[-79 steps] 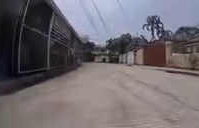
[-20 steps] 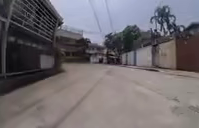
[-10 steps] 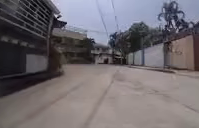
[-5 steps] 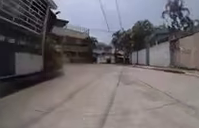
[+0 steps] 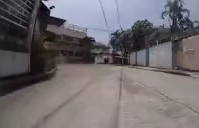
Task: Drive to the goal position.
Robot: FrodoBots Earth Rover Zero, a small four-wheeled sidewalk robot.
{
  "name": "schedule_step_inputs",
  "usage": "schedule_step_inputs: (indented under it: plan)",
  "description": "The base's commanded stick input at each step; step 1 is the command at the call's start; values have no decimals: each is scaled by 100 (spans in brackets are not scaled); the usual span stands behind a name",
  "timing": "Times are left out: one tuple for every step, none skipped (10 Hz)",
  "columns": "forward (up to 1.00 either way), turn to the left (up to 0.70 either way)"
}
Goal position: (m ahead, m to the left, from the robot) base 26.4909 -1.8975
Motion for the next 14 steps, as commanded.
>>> schedule_step_inputs:
  plan:
    - [100,0]
    - [100,0]
    - [100,0]
    - [100,0]
    - [100,0]
    - [100,0]
    - [100,0]
    - [100,0]
    - [100,0]
    - [100,-1]
    - [100,-12]
    - [100,-40]
    - [100,-40]
    - [100,-33]
